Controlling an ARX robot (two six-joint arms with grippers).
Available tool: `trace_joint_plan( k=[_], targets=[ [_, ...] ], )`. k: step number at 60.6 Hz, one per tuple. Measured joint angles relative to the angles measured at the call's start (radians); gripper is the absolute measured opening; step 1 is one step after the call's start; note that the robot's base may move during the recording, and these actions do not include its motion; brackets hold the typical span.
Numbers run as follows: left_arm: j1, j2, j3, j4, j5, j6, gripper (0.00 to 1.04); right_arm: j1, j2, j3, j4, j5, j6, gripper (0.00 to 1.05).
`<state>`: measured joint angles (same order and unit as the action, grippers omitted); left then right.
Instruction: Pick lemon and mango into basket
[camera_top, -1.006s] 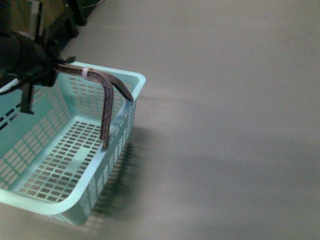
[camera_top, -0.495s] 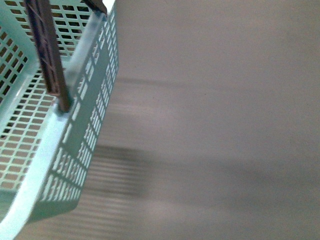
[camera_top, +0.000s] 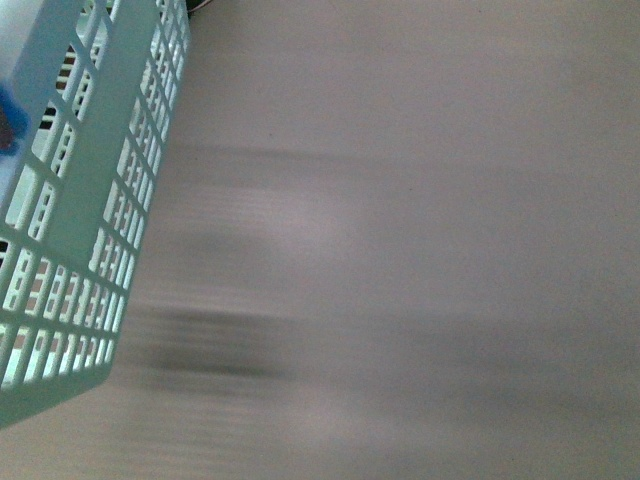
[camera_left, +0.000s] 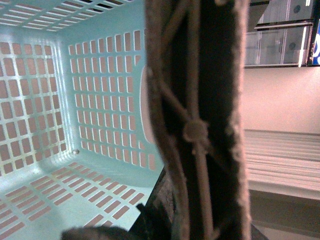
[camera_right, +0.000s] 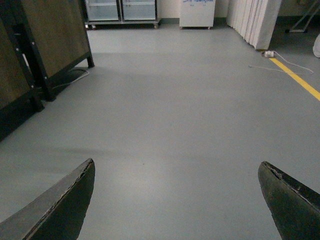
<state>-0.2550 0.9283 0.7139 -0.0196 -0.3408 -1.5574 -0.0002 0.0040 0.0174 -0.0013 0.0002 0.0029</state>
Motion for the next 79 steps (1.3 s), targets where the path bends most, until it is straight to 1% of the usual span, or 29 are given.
trace_joint_plan(
  k=[79],
  targets=[
    [0.0, 0.001, 0.0, 0.0, -0.004, 0.001, 0.05, 0.0, 0.0, 0.0, 0.0, 0.0, 0.0, 0.96]
  ],
)
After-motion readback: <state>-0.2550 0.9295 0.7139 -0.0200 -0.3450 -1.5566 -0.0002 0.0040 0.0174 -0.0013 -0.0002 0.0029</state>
